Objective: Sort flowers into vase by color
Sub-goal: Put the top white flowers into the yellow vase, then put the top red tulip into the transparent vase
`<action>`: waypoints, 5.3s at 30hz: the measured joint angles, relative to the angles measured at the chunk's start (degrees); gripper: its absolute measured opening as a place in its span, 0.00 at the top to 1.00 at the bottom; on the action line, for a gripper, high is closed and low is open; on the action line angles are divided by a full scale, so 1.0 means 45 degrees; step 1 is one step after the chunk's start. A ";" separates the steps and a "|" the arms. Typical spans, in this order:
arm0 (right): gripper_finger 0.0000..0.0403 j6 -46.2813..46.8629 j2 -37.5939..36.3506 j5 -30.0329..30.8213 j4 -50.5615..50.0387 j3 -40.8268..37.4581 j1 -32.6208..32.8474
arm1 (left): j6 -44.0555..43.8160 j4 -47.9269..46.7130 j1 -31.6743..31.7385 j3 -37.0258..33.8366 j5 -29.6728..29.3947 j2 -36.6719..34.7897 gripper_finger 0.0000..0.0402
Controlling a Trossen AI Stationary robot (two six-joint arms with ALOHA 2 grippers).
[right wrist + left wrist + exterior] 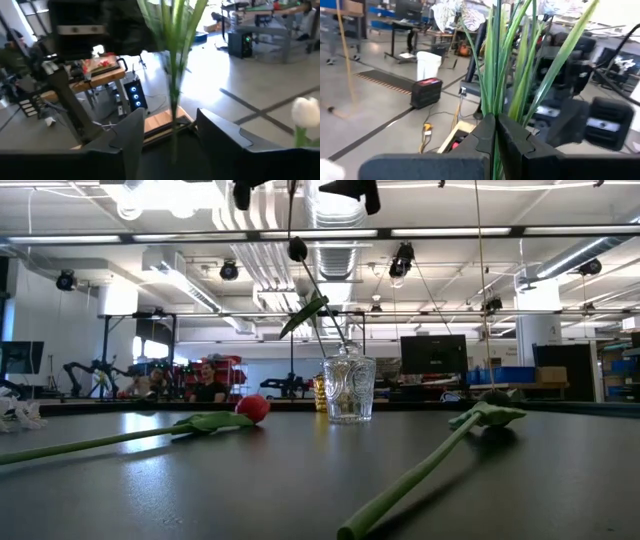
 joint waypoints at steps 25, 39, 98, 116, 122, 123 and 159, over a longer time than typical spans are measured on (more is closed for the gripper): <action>0.73 -0.0243 0.2475 -0.0442 -0.2057 0.4345 -0.0607 | -0.1025 0.1201 -0.0219 0.0987 0.0833 0.1344 1.00; 0.97 -0.2302 0.1645 0.0687 -0.2214 0.4057 -0.0750 | 0.0817 -0.0422 -0.0219 0.0918 -0.0724 0.0474 0.86; 0.98 -0.3084 0.4698 -0.2036 1.0996 -0.5448 -0.3798 | -0.0445 0.0784 -0.0215 -0.7280 -0.3711 -0.7574 0.81; 0.74 -0.2789 0.4718 -0.1896 0.9144 -0.5475 -0.3765 | -0.0445 0.0770 -0.0219 -0.7280 -0.3698 -0.7569 0.81; 0.64 -0.1946 0.4606 -0.1895 0.8904 -0.5465 -0.3735 | -0.0440 0.0661 -0.0215 -0.7280 -0.3688 -0.7569 0.81; 0.62 -0.1819 0.4542 -0.1895 0.8814 -0.5460 -0.3735 | -0.0438 0.0626 -0.0215 -0.7280 -0.3688 -0.7561 0.81; 0.72 0.2802 -0.4357 0.2456 -0.8077 -0.5561 -0.4506 | -0.0093 -0.1927 -0.0981 -0.7280 -0.3928 -0.6319 0.81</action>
